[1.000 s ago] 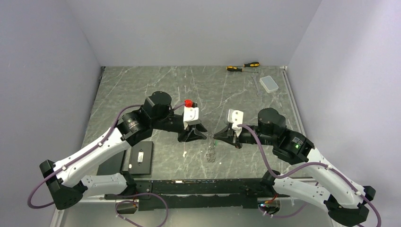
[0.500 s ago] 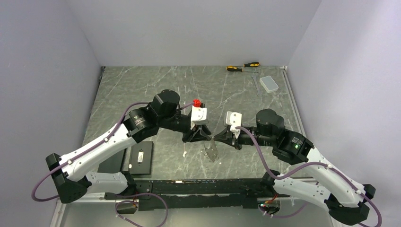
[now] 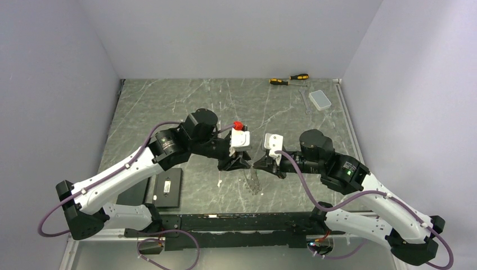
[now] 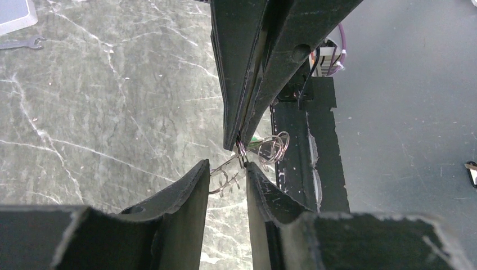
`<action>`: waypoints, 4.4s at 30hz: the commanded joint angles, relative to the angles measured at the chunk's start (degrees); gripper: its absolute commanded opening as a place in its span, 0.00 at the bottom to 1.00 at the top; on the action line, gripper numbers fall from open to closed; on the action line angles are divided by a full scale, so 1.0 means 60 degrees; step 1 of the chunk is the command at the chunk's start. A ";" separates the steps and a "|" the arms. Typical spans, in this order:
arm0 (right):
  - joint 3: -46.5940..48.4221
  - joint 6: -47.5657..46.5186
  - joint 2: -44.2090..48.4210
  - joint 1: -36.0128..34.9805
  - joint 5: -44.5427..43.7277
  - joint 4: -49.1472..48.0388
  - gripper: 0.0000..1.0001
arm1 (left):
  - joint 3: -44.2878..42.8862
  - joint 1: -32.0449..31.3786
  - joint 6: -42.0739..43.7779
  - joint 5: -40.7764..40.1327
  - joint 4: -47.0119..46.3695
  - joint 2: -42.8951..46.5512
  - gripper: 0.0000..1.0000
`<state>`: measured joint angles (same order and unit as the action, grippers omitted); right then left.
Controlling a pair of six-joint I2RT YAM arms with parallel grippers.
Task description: Put the keys on the keyring
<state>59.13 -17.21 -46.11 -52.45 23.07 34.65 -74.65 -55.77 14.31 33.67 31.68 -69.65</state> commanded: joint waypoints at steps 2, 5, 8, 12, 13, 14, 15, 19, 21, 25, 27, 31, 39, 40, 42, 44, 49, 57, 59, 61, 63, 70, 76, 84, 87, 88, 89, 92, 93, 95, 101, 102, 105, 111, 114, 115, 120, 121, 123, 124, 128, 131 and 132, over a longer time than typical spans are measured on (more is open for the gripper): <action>0.0427 -0.0120 -0.0006 -0.0048 -0.0212 -0.0479 0.00 | -0.0270 -0.0196 0.0087 0.0015 -0.0378 -0.0101 0.35; 0.0416 -0.0091 -0.0021 -0.0041 -0.0262 -0.0556 0.00 | -0.0199 -0.0262 0.0042 -0.0044 -0.0492 -0.0186 0.33; 0.0427 -0.0061 -0.0039 -0.0049 -0.0272 -0.0617 0.00 | -0.0112 -0.0310 -0.0021 -0.0073 -0.0713 -0.0253 0.33; 0.0388 -0.0031 0.0026 -0.0051 -0.0418 -0.0702 0.00 | -0.0034 -0.0358 -0.0094 -0.0107 -0.0959 -0.0317 0.37; 0.0355 -0.0022 0.0077 -0.0048 -0.0495 -0.0738 0.00 | 0.0015 -0.0360 -0.0119 -0.0156 -0.1070 -0.0298 0.39; 0.0321 -0.0018 0.0138 -0.0048 -0.0566 -0.0781 0.00 | 0.0093 -0.0359 -0.0158 -0.0224 -0.1207 -0.0253 0.42; 0.0288 -0.0017 0.0197 -0.0048 -0.0610 -0.0825 0.00 | 0.0189 -0.0359 -0.0191 -0.0286 -0.1375 -0.0162 0.45; 0.0194 0.0020 0.0365 -0.0052 -0.0695 -0.0954 0.00 | 0.0671 -0.0359 -0.0343 -0.0349 -0.2073 0.0151 0.50; 0.0179 0.0016 0.0381 -0.0048 -0.0710 -0.0957 0.00 | 0.0768 -0.0359 -0.0348 -0.0262 -0.2170 0.0201 0.51; 0.0193 -0.0002 0.0360 -0.0052 -0.0747 -0.0912 0.00 | 0.0634 -0.0359 -0.0244 -0.0035 -0.1915 0.0142 0.55; 0.0188 -0.0002 0.0375 -0.0048 -0.0761 -0.0912 0.00 | 0.0507 -0.0360 -0.0178 0.0034 -0.1708 0.0138 0.58; 0.0151 0.0002 0.0404 -0.0048 -0.0872 -0.0934 0.00 | 0.0384 -0.0359 -0.0081 0.0224 -0.1469 0.0219 0.67; 0.0193 -0.0013 0.0432 -0.0048 -0.0890 -0.0883 0.00 | 0.0278 -0.0359 -0.0085 -0.0228 -0.1155 0.0356 0.60; 0.0193 -0.0013 0.0420 -0.0055 -0.0876 -0.0872 0.00 | 0.0296 -0.0359 -0.0116 -0.0235 -0.1209 0.0358 0.56; 0.0220 -0.0015 0.0384 -0.0049 -0.0837 -0.0841 0.00 | 0.0274 -0.0359 -0.0157 -0.0236 -0.1265 0.0297 0.50; 0.0218 -0.0009 0.0364 -0.0048 -0.0782 -0.0825 0.00 | 0.0202 -0.0359 -0.0143 -0.0230 -0.1243 0.0211 0.46; 0.0237 -0.0002 0.0318 -0.0049 -0.0667 -0.0796 0.00 | 0.0004 -0.0359 -0.0074 -0.0155 -0.1115 0.0015 0.38; 0.0222 -0.0017 0.0258 -0.0054 -0.0535 -0.0781 0.00 | -0.0263 -0.0360 0.0140 -0.0301 -0.0745 -0.0175 0.30; 0.0234 -0.0039 0.0261 -0.0059 -0.0534 -0.0795 0.00 | -0.0329 -0.0359 0.0195 -0.0320 -0.0636 -0.0257 0.27; 0.0264 -0.0046 0.0258 -0.0058 -0.0542 -0.0770 0.00 | -0.0380 -0.0359 0.0234 -0.0344 -0.0568 -0.0334 0.25; 0.0281 -0.0046 0.0265 -0.0063 -0.0542 -0.0766 0.00 | -0.0400 -0.0359 0.0274 -0.0403 -0.0535 -0.0387 0.25; 0.0295 -0.0047 0.0273 -0.0063 -0.0520 -0.0766 0.00 | -0.0638 -0.0359 0.0549 -0.0474 -0.0158 -0.0653 0.29; 0.0274 -0.0039 0.0229 -0.0063 -0.0492 -0.0795 0.00 | -0.0633 -0.0359 0.0597 -0.0514 -0.0285 -0.0681 0.25; 0.0232 0.0062 0.0337 -0.0063 -0.0467 -0.0928 0.00 | -0.0596 -0.0360 0.0670 -0.0575 -0.0325 -0.0749 0.00; 0.0119 0.0153 0.0466 -0.0063 -0.0510 -0.1101 0.00 | -0.0587 -0.0359 0.0663 -0.0763 -0.0390 -0.0735 0.00; 0.0087 0.0174 0.0520 -0.0063 -0.0561 -0.1154 0.00 | -0.0576 -0.0366 0.0635 -0.0827 -0.0414 -0.0711 0.00; 0.0046 0.0194 0.0565 -0.0063 -0.0596 -0.1192 0.00 | -0.0538 -0.0367 0.0590 -0.0941 -0.0486 -0.0667 0.00; -0.0031 0.0227 0.0658 -0.0063 -0.0598 -0.1297 0.06 | -0.0399 -0.0363 0.0437 -0.1178 -0.0849 -0.0473 0.00; -0.0051 0.0252 0.0690 -0.0063 -0.0595 -0.1327 0.08 | -0.0323 -0.0359 0.0374 -0.1256 -0.0982 -0.0391 0.00; -0.0108 0.0285 0.0750 -0.0063 -0.0605 -0.1384 0.18 | -0.0196 -0.0359 0.0259 -0.1412 -0.1250 -0.0231 0.00; -0.0255 0.0385 0.1010 -0.0063 -0.0745 -0.1543 0.41 | 0.0400 -0.0366 -0.0152 -0.1624 -0.2306 0.0400 0.00; -0.0291 0.0391 0.1070 -0.0063 -0.0795 -0.1586 0.41 | 0.0485 -0.0360 -0.0214 -0.1627 -0.2455 0.0489 0.00; -0.0426 0.0435 0.1300 -0.0063 -0.1113 -0.1734 0.42 | 0.0683 -0.0359 -0.0375 -0.1642 -0.2776 0.0717 0.00; -0.0882 0.0452 0.1590 -0.0054 -0.1701 -0.2071 0.41 | 0.1093 -0.0359 -0.0692 -0.1627 -0.3460 0.1197 0.00; -0.0973 0.0439 0.1580 -0.0050 -0.1757 -0.2237 0.38 | 0.1219 -0.0360 -0.0820 -0.1602 -0.3680 0.1368 0.00; -0.0985 0.0441 0.1569 -0.0048 -0.1731 -0.2301 0.35 | 0.1243 -0.0353 -0.0874 -0.1599 -0.3727 0.1405 0.00; -0.0849 0.0397 0.1400 -0.0048 -0.1574 -0.2406 0.31 | 0.1350 -0.0358 -0.1006 -0.1529 -0.3882 0.1561 0.00; -0.0803 0.0397 0.1356 -0.0048 -0.1527 -0.2406 0.31 | 0.1382 -0.0351 -0.1025 -0.1525 -0.3901 0.1579 0.00; -0.0715 0.0390 0.1294 -0.0050 -0.1395 -0.2399 0.31 | 0.1444 -0.0354 -0.1057 -0.1514 -0.3969 0.1626 0.00; -0.0678 0.0380 0.1274 -0.0048 -0.1321 -0.2406 0.31 | 0.1463 -0.0358 -0.1065 -0.1511 -0.3999 0.1641 0.00; -0.0586 0.0339 0.1205 -0.0048 -0.1147 -0.2435 0.26 | 0.1529 -0.0354 -0.1088 -0.1468 -0.4093 0.1688 0.00; -0.0529 0.0306 0.1089 -0.0048 -0.1067 -0.2421 0.19 | 0.1508 -0.0358 -0.1081 -0.1452 -0.4077 0.1689 0.00; -0.0512 0.0294 0.1065 -0.0048 -0.1052 -0.2421 0.18 | 0.1519 -0.0359 -0.1081 -0.1452 -0.4062 0.1691 0.00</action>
<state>53.34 -15.22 -39.33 -52.56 15.38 22.81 -65.14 -57.93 9.10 24.12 11.62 -61.21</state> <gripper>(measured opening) 0.208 0.011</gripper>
